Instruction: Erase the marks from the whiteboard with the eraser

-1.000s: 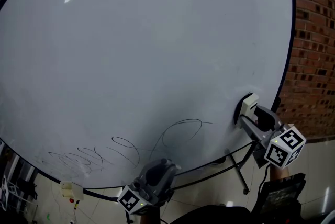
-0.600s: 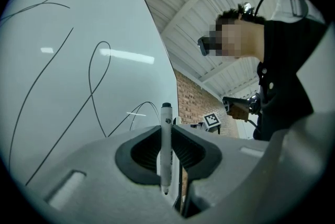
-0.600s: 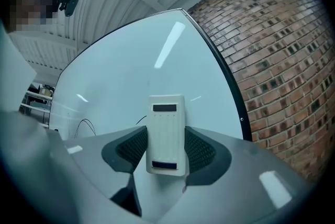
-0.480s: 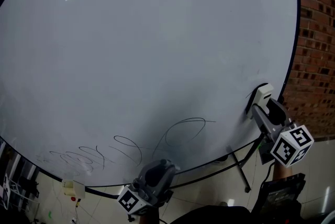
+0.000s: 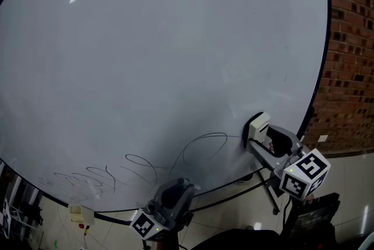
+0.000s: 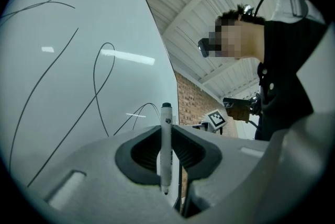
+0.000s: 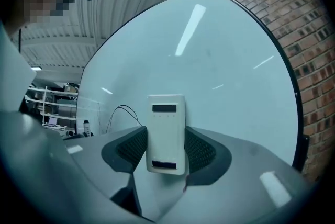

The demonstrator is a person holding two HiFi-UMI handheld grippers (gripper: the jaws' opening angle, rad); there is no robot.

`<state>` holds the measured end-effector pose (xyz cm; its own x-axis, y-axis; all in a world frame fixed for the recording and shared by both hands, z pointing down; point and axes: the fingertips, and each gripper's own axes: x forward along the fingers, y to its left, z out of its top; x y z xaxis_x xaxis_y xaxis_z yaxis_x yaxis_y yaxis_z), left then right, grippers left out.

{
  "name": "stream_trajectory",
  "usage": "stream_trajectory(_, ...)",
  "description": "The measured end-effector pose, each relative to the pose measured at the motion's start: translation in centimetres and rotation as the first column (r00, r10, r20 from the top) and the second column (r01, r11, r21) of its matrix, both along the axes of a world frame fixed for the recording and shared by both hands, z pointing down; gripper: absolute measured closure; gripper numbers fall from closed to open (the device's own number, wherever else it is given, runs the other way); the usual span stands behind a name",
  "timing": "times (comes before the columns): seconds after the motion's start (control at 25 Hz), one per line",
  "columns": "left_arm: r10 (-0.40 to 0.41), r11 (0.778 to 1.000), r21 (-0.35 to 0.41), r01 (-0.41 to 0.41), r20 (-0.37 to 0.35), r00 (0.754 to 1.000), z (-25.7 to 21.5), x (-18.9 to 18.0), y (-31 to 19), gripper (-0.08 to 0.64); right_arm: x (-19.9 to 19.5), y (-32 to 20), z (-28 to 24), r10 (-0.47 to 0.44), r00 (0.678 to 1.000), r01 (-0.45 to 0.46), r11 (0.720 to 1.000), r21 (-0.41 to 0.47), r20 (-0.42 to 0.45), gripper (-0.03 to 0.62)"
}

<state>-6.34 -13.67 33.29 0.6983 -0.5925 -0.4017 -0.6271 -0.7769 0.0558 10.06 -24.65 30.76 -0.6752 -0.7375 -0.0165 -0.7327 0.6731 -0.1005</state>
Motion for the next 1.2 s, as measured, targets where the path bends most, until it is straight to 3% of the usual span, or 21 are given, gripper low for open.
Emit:
stream_trajectory(0.12, 0.003, 1.0, 0.011, -0.003, -0.004, 1.0, -0.4, 0.3, 0.0, 0.499, 2.3, -0.9, -1.0, 0.013, 1.0, -0.014, 1.0, 0.008, 0.022, 0.365)
stream_trajectory(0.32, -0.01, 1.0, 0.013, 0.01, -0.003, 1.0, -0.4, 0.5, 0.1, 0.499, 9.3, -3.4, -2.3, 0.137, 0.984, -0.138, 0.99, 0.0, 0.112, 0.365)
stream_trajectory(0.44, -0.022, 1.0, 0.007, 0.022, 0.0, 1.0, -0.3, 0.6, 0.2, 0.499, 11.2, -4.0, -2.2, 0.167, 0.975, -0.167, 0.986, -0.011, 0.146, 0.365)
stream_trajectory(0.92, -0.094, 0.995, -0.015, 0.094, 0.004, 0.996, -0.2, 2.5, 1.3, 0.499, 9.9, -3.2, -1.7, 0.162, 0.977, -0.169, 0.985, 0.038, 0.136, 0.367)
stream_trajectory(1.2, -0.068, 0.998, 0.018, 0.068, 0.01, 0.998, -0.4, 0.3, 2.6, 0.499, 4.6, -1.7, 0.0, 0.14, 0.983, -0.143, 0.99, 0.015, 0.114, 0.367)
